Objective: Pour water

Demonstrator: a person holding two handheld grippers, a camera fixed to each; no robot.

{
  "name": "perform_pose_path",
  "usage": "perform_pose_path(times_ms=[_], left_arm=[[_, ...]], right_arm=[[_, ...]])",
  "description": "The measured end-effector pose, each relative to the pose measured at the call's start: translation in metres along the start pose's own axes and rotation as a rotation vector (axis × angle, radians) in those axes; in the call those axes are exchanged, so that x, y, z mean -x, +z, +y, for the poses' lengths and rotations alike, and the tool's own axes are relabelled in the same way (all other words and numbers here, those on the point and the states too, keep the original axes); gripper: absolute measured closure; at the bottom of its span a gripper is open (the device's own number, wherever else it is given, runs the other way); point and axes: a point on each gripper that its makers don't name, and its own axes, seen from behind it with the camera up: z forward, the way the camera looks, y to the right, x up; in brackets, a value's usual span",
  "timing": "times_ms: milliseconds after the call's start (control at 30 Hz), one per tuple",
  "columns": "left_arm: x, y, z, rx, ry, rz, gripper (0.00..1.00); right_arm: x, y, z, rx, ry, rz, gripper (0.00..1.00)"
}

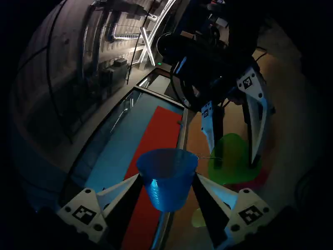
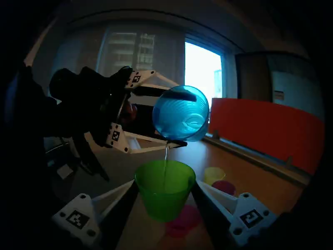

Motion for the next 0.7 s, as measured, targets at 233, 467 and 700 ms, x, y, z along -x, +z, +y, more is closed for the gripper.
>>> perform_pose_path(times_ms=[233,467,700], left_arm=[[-0.0007,-0.0002,0.0009,-0.005,0.023,0.001,0.19],[-0.0033,0.0000,0.0014,-0.005,0.050,0.003,0.19],[-0.0075,0.0004,0.0015,-0.007,0.069,0.011,0.19]], right_arm=[[0.0005,-0.0006,0.0005,0.000,0.001,0.000,0.11],[0.0016,-0.0005,0.0003,0.001,0.003,0.000,0.11],[0.0027,-0.0009,0.0004,0.000,0.002,0.000,0.11]])
